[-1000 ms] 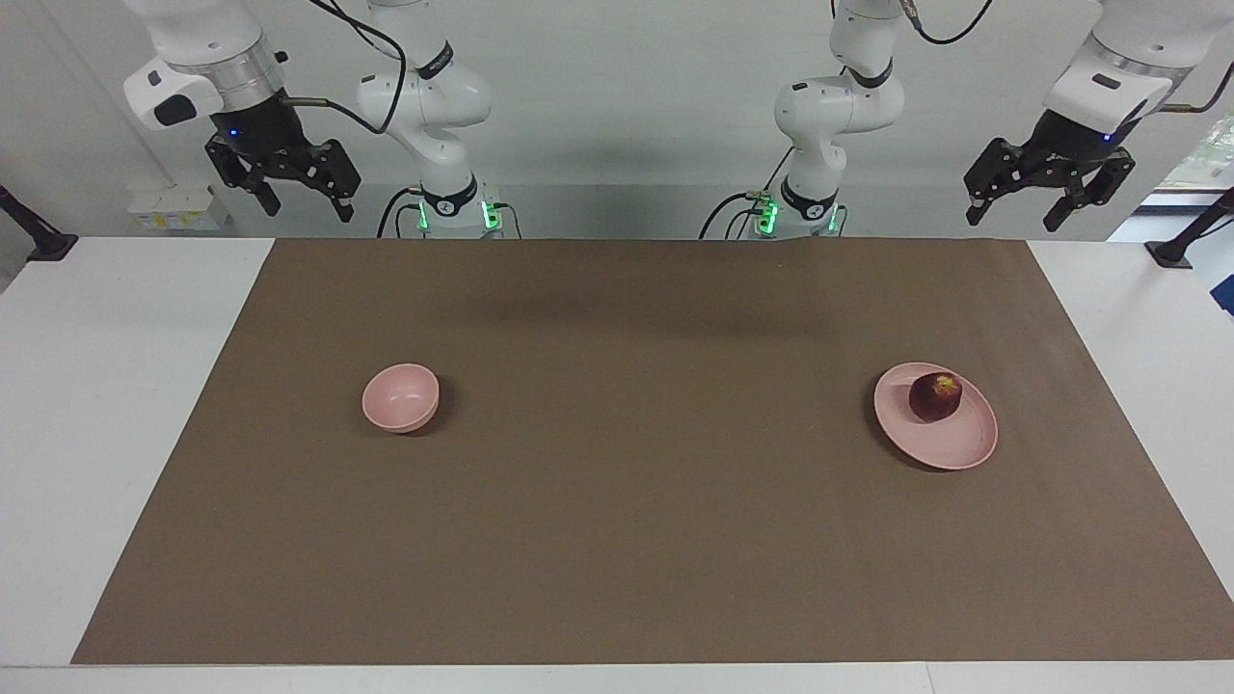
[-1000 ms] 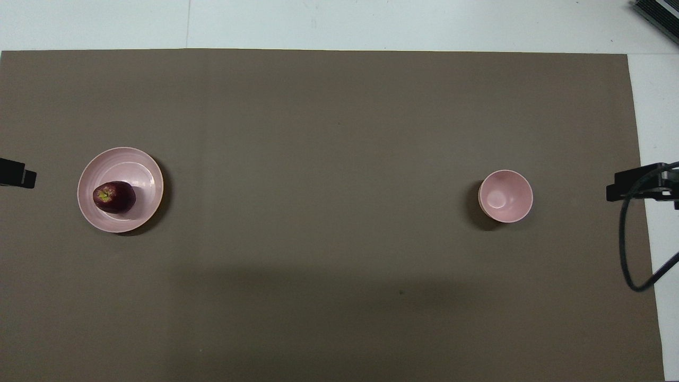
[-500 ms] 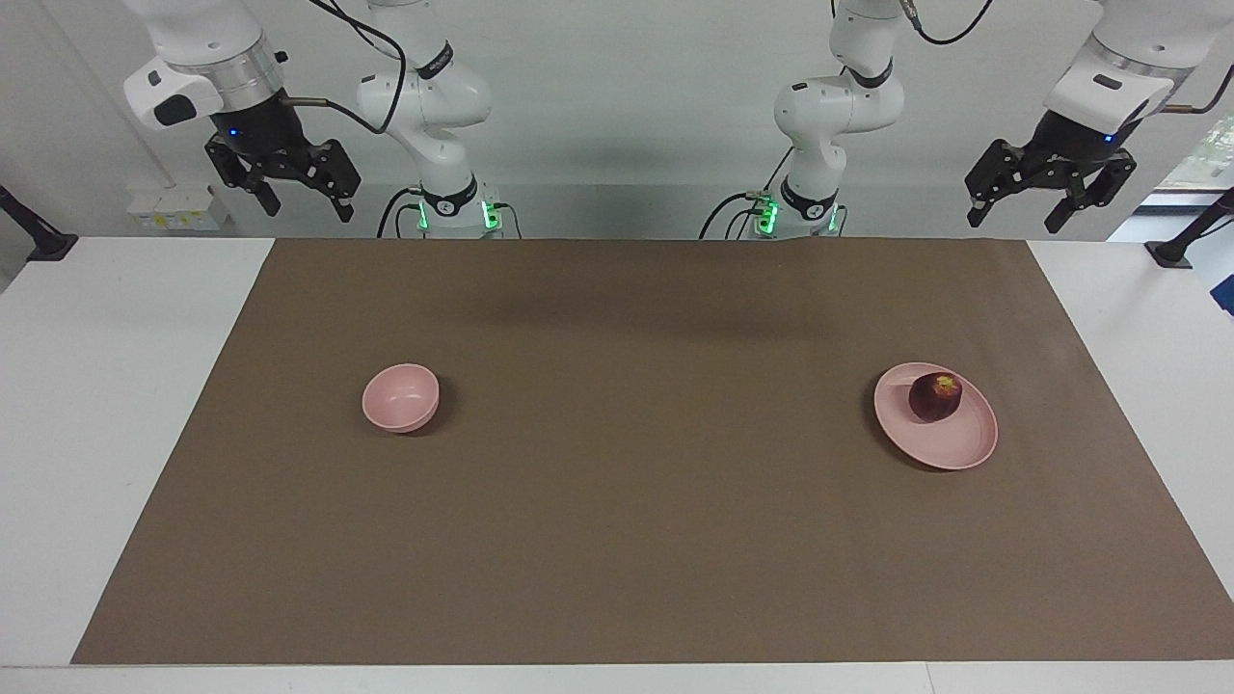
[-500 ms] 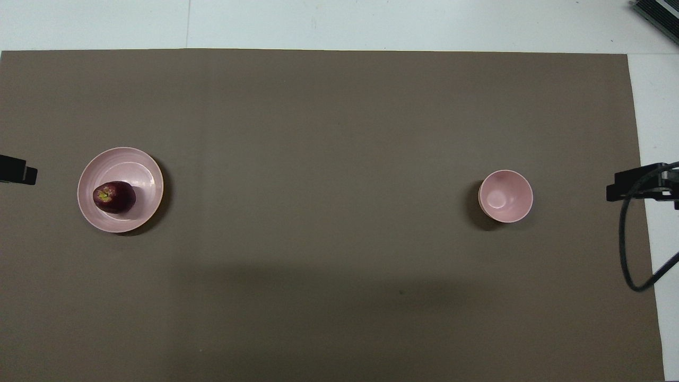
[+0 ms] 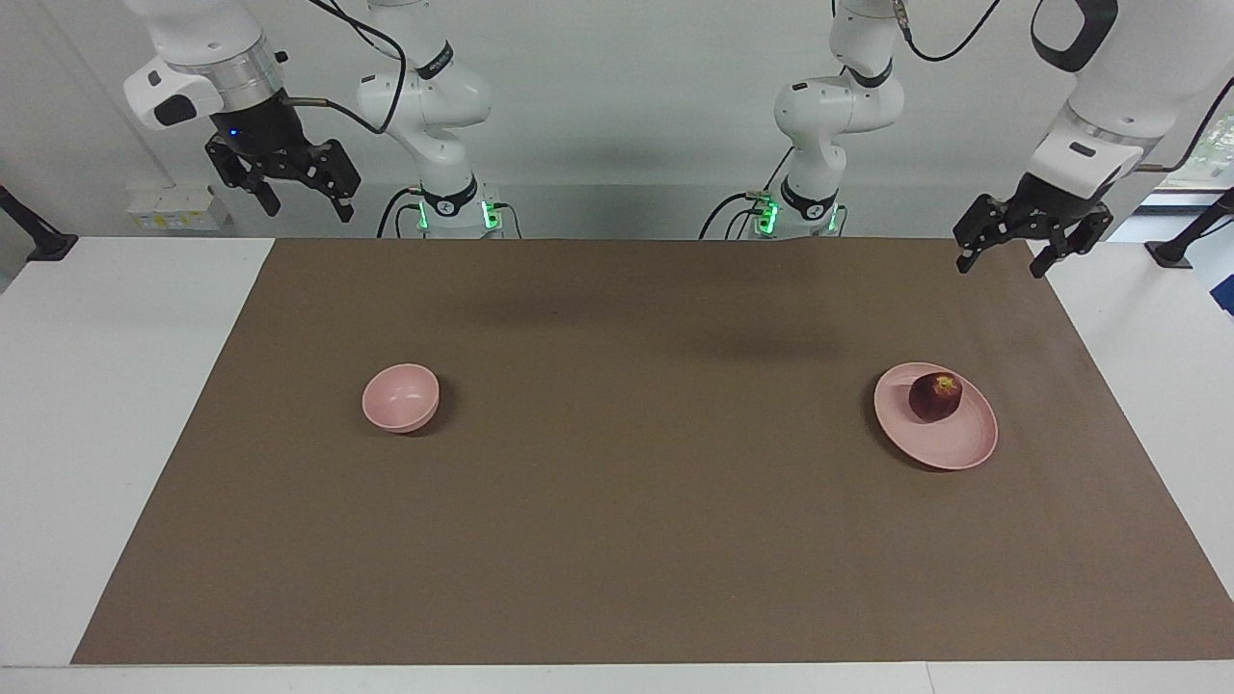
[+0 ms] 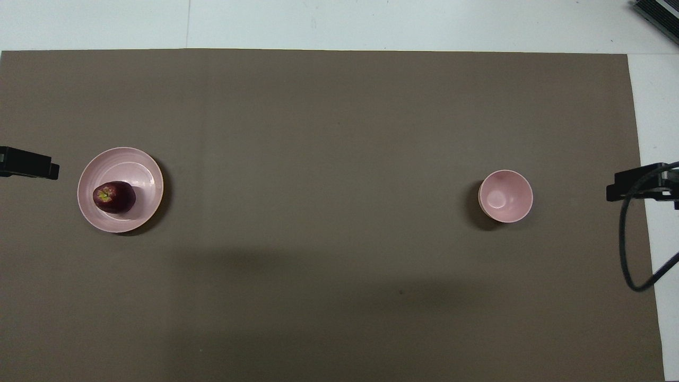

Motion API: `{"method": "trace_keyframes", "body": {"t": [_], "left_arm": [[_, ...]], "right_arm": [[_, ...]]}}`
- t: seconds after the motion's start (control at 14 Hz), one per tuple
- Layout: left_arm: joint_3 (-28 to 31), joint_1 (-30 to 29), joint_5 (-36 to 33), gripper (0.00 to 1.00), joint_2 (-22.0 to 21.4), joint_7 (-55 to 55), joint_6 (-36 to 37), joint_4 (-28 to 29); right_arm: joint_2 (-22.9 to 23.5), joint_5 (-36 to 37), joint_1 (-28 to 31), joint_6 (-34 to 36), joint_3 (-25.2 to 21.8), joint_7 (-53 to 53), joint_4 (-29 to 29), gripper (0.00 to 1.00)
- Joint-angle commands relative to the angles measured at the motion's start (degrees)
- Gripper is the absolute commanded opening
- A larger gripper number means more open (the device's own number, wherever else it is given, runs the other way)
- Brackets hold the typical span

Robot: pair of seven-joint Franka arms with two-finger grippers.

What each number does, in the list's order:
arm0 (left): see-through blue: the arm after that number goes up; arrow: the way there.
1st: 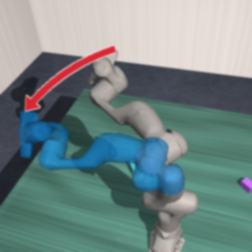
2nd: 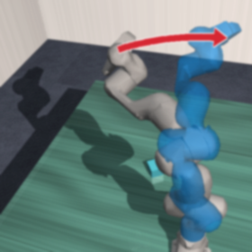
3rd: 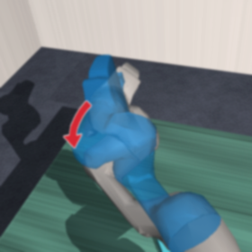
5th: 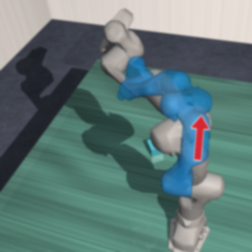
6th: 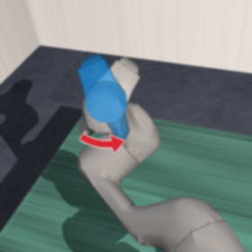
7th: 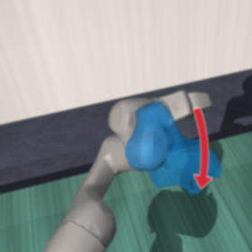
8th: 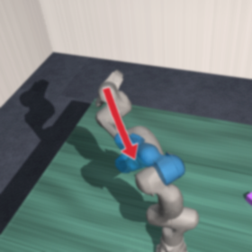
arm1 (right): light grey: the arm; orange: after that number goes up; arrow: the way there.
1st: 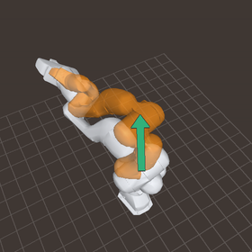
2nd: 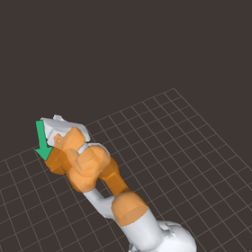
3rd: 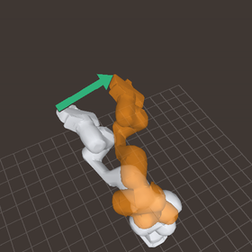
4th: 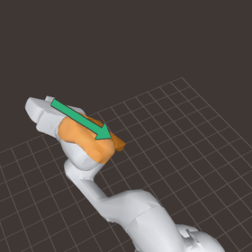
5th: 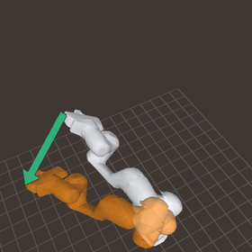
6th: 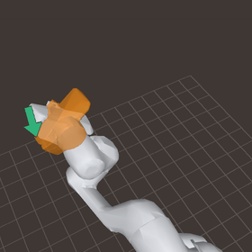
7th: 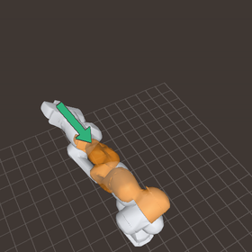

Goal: Move apple from plate to bowl
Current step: 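Reach the left gripper down to the apple on the pink plate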

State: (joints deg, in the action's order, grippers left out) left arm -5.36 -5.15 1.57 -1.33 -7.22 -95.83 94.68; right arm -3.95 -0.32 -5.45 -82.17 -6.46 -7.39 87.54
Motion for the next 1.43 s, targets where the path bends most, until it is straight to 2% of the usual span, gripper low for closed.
{"method": "trace_keyframes", "body": {"t": [0.0, 0.21, 0.5, 0.64, 0.86, 1.0, 1.36], "left_arm": [[-0.1, -1.9, 0.7, 1.0, -2.4, -0.6, -8.6, 10.2], [-0.1, -3.5, 0.7, 1.0, -1.1, -0.6, -15.4, 14.4], [-0.2, -5.0, 0.8, 1.0, 1.5, -0.5, -31.1, 26.1], [-0.2, -4.8, 0.8, 1.0, 4.1, -0.4, -35.8, 28.4], [-0.2, -4.9, 0.8, 1.0, 4.7, -0.3, -36.9, 28.6], [-0.2, -5.0, 0.8, 1.0, 7.0, -0.4, -38.6, 28.8], [-0.2, -5.0, 0.7, 1.0, 6.7, -0.6, -40.0, 30.7]], "right_arm": [[-1.1, -0.7, 0.5, -0.9, 0.3, 0.9, 1.2, 1.0], [-1.1, -0.7, 0.5, -0.9, 0.3, 0.9, 1.2, 1.0], [-1.1, -0.7, 0.5, -0.9, 0.3, 0.9, 1.2, 1.0], [-1.1, -0.7, 0.5, -0.9, 0.3, 0.9, 1.2, 1.0], [-1.1, -0.7, 0.5, -0.9, 0.3, 0.9, 1.2, 1.0], [-1.1, -0.7, 0.5, -0.9, 0.3, 0.9, 1.2, 1.0], [-1.1, -0.7, 0.5, -0.9, 0.3, 0.9, 1.2, 1.0]]}}
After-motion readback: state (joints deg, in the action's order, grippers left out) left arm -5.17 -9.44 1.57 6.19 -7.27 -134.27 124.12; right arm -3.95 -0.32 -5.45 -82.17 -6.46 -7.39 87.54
